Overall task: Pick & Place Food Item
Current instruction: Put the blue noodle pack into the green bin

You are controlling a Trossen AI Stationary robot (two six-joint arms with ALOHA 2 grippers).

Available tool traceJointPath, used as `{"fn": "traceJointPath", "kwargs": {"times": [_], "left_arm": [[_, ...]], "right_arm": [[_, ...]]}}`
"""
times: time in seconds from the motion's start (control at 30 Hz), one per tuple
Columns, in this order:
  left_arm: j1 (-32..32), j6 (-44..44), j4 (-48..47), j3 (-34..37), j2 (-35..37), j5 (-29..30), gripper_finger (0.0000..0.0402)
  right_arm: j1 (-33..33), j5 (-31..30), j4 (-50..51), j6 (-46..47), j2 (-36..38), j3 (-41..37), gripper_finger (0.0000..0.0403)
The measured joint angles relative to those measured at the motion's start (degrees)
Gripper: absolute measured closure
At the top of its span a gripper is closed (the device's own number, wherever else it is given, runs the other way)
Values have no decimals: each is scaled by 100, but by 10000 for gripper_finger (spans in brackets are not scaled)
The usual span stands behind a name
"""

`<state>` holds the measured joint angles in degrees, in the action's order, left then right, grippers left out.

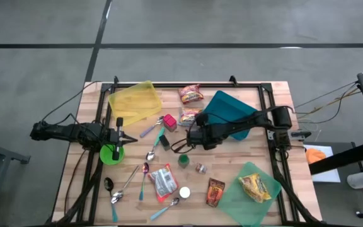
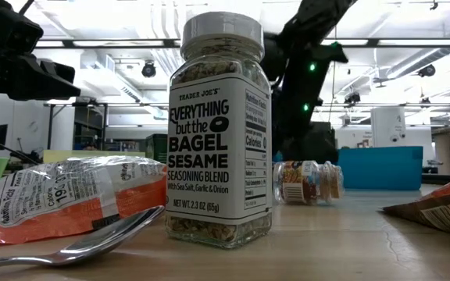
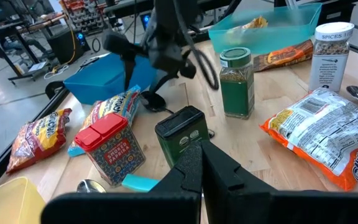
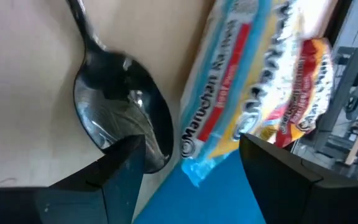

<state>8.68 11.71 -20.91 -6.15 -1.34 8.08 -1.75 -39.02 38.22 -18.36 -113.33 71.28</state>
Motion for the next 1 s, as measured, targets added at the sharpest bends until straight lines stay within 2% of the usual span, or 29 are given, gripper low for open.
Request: {"fn": "traceJointPath", "kwargs": {"times": [0.23,0.57,1.0], "left_arm": [[-1,-1,0,1,0,2,401],[1,-1,0,0,0,0,401],[-1,-1,0,0,0,2,401]], "right_arm": [[76,-20,60,-34,-178,150,145],[246,3,53,123,250,147,145],[307,198,-33,72,18,70,145]]}}
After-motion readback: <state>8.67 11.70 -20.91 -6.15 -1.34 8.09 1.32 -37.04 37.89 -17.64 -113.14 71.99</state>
